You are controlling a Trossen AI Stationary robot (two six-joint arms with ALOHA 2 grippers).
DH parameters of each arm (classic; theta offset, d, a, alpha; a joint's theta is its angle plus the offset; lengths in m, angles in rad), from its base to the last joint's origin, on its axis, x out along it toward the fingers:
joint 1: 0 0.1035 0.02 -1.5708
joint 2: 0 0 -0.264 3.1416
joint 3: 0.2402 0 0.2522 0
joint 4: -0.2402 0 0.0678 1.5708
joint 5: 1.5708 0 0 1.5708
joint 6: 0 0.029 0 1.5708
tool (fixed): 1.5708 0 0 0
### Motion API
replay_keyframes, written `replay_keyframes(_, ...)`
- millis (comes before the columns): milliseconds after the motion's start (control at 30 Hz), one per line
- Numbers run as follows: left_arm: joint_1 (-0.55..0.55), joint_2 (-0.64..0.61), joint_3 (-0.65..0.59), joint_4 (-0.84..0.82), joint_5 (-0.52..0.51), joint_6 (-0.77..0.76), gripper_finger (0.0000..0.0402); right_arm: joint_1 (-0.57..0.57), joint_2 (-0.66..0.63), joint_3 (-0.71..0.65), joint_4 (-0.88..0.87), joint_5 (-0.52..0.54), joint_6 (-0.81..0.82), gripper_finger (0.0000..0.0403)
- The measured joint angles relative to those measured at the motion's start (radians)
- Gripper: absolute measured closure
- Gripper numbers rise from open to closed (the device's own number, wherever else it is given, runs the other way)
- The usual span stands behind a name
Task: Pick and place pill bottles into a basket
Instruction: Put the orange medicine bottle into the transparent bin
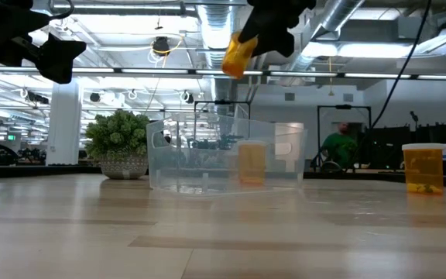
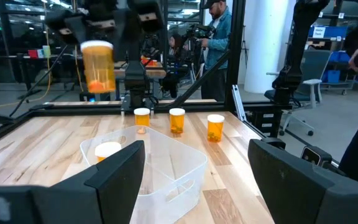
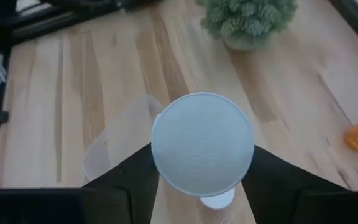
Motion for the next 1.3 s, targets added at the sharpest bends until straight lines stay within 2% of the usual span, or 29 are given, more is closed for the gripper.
replay_keyframes(133,0.000,0.000,0.000,0.000,0.000,0.000,0.0125,0.026,0.000,-0.027,0.005,0.001,0.045,0.0221)
replay_keyframes(367,0.000,0.000,0.000,0.000,0.000,0.000,0.0125,0.105,0.000,-0.091,-0.027,0.000,0.102,0.0204)
replay_keyframes(467,0.000,0.000,0.000,0.000,0.000,0.000,0.0125,0.137,0.000,-0.131,-0.053,0.001,0.132,0.0212)
replay_keyframes(600,0.000,0.000,0.000,0.000,0.000,0.000,0.0125,0.160,-0.002,-0.187,-0.005,0.009,0.133,0.0219)
replay_keyframes(833,0.000,0.000,0.000,0.000,0.000,0.000,0.0125,0.135,-0.003,-0.265,0.079,0.054,0.135,0.0203)
replay_keyframes(1100,0.000,0.000,0.000,0.000,0.000,0.000,0.0125,0.075,0.000,-0.402,0.206,0.051,0.160,0.0218)
replay_keyframes(1300,0.000,0.000,0.000,0.000,0.000,0.000,0.0125,0.042,-0.002,-0.419,0.211,0.042,0.159,0.0201)
